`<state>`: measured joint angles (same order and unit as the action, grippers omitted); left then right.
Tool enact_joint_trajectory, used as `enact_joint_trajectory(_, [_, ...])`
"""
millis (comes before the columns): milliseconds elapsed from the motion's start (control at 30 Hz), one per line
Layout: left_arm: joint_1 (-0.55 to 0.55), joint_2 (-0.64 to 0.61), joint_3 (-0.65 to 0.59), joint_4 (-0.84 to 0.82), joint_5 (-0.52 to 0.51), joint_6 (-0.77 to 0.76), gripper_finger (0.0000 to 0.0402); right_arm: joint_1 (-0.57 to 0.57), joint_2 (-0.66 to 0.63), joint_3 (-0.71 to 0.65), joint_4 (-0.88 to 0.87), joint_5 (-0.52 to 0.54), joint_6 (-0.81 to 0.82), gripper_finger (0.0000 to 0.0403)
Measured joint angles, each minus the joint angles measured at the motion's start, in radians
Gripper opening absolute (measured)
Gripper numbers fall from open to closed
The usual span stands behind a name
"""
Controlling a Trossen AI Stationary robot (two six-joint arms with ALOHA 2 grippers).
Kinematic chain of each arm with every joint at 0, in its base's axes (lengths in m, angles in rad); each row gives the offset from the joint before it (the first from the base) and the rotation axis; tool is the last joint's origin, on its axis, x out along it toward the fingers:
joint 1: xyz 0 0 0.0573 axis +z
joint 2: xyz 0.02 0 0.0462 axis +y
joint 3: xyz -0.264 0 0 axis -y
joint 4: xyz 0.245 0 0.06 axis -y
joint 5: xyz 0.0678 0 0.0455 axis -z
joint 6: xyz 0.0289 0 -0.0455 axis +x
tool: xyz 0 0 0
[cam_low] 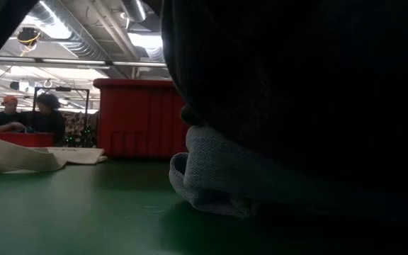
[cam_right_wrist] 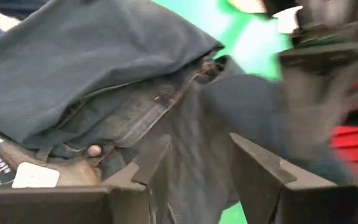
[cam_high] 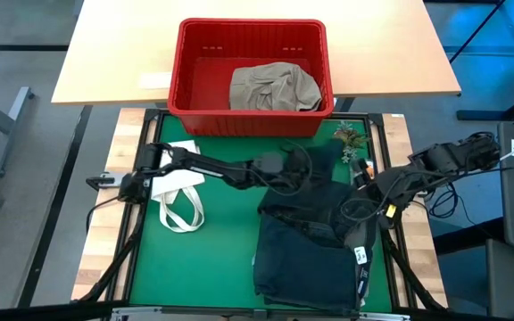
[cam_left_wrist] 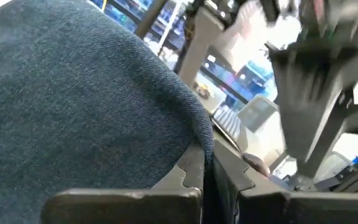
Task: Fold Laundry from Bin
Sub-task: Fold the dark blue jeans
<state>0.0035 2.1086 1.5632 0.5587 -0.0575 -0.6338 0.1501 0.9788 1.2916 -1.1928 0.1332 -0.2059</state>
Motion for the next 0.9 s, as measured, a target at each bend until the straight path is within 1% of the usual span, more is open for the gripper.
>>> enact_joint_trajectory(233, [-0.030,0.141,0.157,-0.008,-0.010,-0.011,0.0004,0.000,-0.090,0.001,-0.005,0.058,0.030,0.0154])
enact_joint_trajectory(333, [-0.042,0.193,0.219,-0.006,-0.012,-0.011,0.0004,0.000,-0.112,0.000,-0.001,0.062,0.053,0.0154])
enact_joint_trajectory(467, [-0.060,0.245,0.270,-0.005,-0.021,-0.013,0.0004,0.000,-0.133,0.000,0.000,0.062,0.071,0.0154])
enact_joint_trajectory(600, [-0.083,0.271,0.283,-0.009,-0.049,-0.013,0.0005,0.000,-0.134,0.000,0.000,0.062,0.071,0.0154])
enact_joint_trajectory(767, [-0.101,0.273,0.284,-0.009,-0.069,-0.013,0.0005,0.000,-0.131,-0.001,0.001,0.062,0.070,0.0154])
enact_joint_trajectory(900, [-0.120,0.273,0.284,-0.009,-0.128,0.017,0.0005,0.000,-0.133,-0.001,0.002,0.062,0.070,0.0154])
